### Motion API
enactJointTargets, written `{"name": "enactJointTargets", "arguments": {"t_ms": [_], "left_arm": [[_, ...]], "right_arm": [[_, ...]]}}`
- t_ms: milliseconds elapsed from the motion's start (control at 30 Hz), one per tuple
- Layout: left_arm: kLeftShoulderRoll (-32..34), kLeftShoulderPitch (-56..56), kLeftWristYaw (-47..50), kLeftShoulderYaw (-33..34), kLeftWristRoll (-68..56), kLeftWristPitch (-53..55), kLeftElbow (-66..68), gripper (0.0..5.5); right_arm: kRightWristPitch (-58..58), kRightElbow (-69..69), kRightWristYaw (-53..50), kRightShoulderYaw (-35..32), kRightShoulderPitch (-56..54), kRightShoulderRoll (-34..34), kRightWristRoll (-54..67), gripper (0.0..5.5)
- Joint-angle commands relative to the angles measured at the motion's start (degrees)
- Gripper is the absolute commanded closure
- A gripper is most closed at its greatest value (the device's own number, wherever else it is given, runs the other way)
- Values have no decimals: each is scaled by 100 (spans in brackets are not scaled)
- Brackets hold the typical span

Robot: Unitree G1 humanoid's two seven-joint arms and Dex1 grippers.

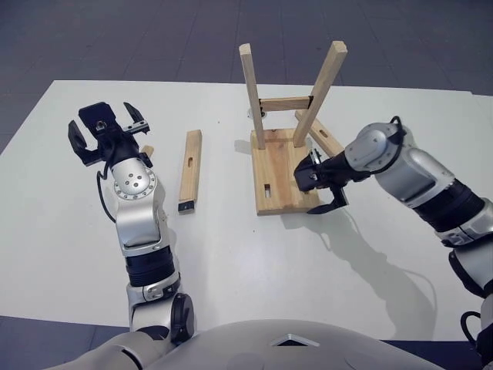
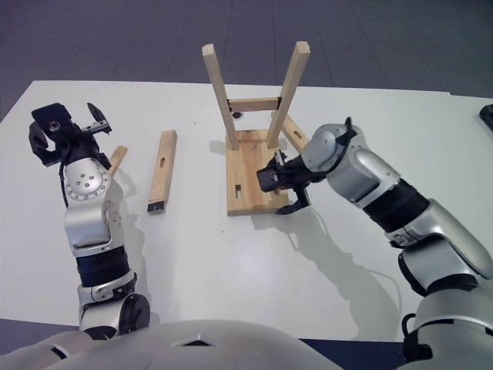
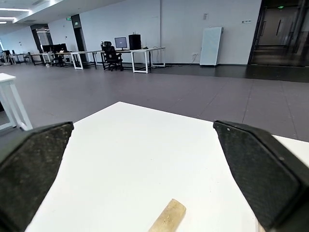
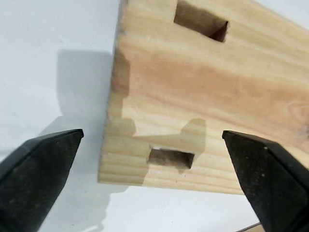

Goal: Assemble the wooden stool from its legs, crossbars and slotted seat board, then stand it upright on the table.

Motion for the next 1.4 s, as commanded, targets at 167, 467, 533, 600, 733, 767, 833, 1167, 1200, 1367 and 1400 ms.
{"name": "enactJointTargets", "arguments": {"t_ms": [167,467,533,600,733,767,833,1167,1200,1367,1400], "left_arm": [[1376,661,-2122,23,-579,-83,1573,10],[2810,226,-3936,-132,-862,-886,3629,82],[2958,130,-4315,-227,-941,-855,4000,114],[2994,90,-4747,-308,-1136,-690,4198,147],[3094,119,-5449,-588,-1374,-89,4285,217],[3131,74,-5500,-647,-1370,64,4437,233],[3183,-33,-5457,-734,-1292,202,4776,270],[3077,66,-5135,-771,-1280,122,5048,420],[3059,86,-5067,-755,-1278,80,5042,420],[2984,181,-4781,-686,-1306,-51,4984,420],[2966,207,-4670,-640,-1306,-119,4941,420]], "right_arm": [[2402,-1554,-2315,-4544,467,1376,3303,14],[3408,-2550,-4408,-5337,1170,2379,4674,10],[3463,-2589,-4701,-5398,1200,2466,4853,10],[3492,-2542,-4980,-5459,1179,2541,5001,10],[3490,-2393,-5441,-5706,1080,2668,5472,10],[3446,-2344,-5586,-5859,1029,2722,5688,10],[3340,-2209,-5886,-6149,925,2791,6091,10],[2482,-1225,-6994,-6414,1011,2433,5276,10],[2402,-1108,-7110,-6398,1008,2460,5152,10],[2320,-536,-7657,-6365,895,2481,4773,10],[2409,-304,-7786,-6273,915,2360,4538,10]]}}
